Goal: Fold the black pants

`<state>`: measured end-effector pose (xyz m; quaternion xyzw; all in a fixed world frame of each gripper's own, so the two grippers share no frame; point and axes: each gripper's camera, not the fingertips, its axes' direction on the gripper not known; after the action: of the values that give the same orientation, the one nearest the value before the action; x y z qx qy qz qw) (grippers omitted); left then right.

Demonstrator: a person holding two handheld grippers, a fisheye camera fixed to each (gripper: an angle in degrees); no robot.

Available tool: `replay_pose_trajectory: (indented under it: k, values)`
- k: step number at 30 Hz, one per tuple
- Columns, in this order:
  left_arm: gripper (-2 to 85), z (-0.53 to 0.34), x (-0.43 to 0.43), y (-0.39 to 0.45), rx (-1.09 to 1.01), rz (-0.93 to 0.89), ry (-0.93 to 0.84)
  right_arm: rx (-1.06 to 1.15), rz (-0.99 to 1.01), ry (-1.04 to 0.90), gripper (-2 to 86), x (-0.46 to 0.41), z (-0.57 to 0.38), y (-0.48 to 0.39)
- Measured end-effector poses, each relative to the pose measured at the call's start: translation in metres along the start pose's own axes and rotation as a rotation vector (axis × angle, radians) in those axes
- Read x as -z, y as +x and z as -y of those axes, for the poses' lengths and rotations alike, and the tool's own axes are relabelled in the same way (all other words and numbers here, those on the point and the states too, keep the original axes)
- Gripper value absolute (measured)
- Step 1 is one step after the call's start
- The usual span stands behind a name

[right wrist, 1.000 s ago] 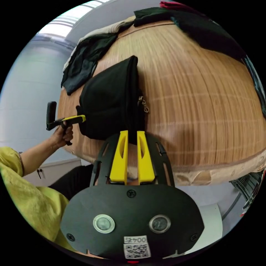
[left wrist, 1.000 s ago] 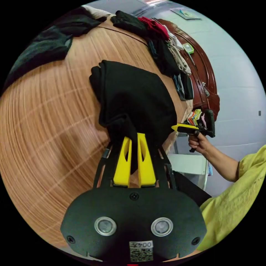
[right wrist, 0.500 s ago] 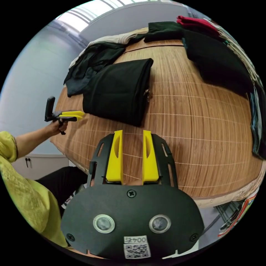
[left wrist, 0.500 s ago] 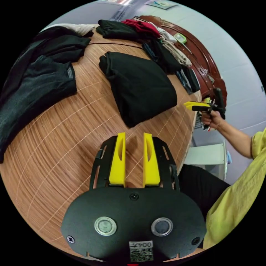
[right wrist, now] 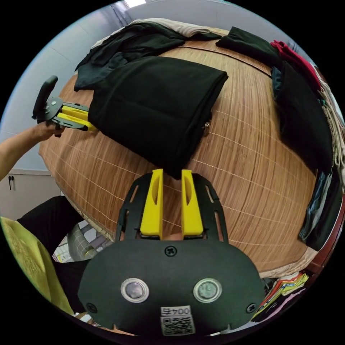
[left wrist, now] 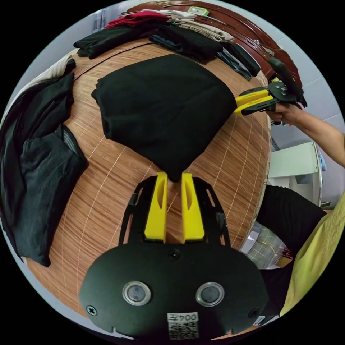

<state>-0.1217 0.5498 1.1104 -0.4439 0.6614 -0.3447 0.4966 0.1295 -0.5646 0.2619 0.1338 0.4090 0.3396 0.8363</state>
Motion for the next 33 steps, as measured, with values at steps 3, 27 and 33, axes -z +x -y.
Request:
replay_pose_trajectory:
  k: [3,27,33]
  values:
    - [3.9,0.016,0.023,0.011,-0.028,0.009,-0.011,0.024,-0.024,0.032,4.2,0.016,-0.009,0.004]
    - [1.3,0.082,0.123,0.184,0.591,-0.051,-0.173,-0.388,0.568,0.207,3.9,0.014,-0.220,0.192]
    - [0.8,0.182,0.133,0.207,0.508,0.027,-0.117,-0.587,0.657,0.178,-0.3,0.020,-0.254,0.226]
